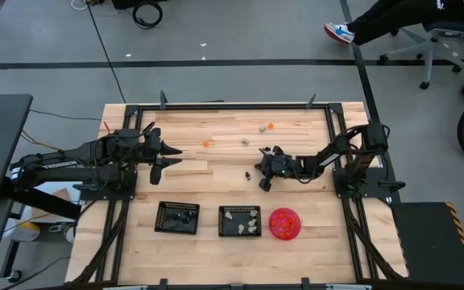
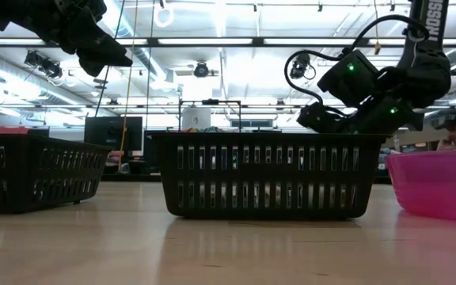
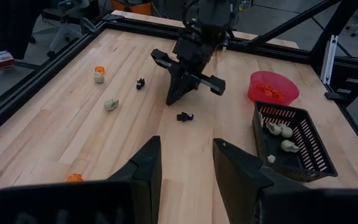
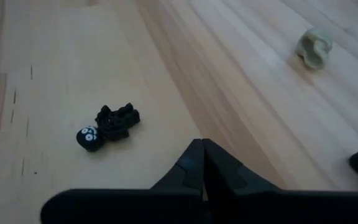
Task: Sort Halloween decoration
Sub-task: Put the black skeleton toy into the left black bin
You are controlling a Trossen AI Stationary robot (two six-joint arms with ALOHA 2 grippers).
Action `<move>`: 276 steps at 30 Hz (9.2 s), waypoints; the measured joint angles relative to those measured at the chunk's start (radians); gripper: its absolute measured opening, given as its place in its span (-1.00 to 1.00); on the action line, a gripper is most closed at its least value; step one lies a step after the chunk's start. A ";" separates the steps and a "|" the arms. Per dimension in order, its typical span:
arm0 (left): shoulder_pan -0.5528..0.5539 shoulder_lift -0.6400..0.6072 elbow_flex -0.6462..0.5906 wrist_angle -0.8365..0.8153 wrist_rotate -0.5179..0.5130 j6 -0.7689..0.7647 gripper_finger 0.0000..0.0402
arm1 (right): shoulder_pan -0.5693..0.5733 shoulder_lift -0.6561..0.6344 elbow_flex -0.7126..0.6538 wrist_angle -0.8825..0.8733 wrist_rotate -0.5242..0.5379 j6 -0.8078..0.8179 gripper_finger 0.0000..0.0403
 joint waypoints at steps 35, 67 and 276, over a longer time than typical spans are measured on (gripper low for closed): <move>0.000 0.000 0.000 0.001 0.000 -0.001 -0.42 | 0.050 -0.225 -0.003 -0.273 -0.070 0.133 -0.30; 0.000 0.000 0.000 0.002 0.000 -0.004 -0.42 | 0.138 -0.226 -0.002 -0.390 0.058 0.159 -0.52; 0.000 0.000 0.000 -0.017 0.000 0.003 -0.42 | 0.129 0.190 0.978 -1.162 -0.298 0.157 -0.79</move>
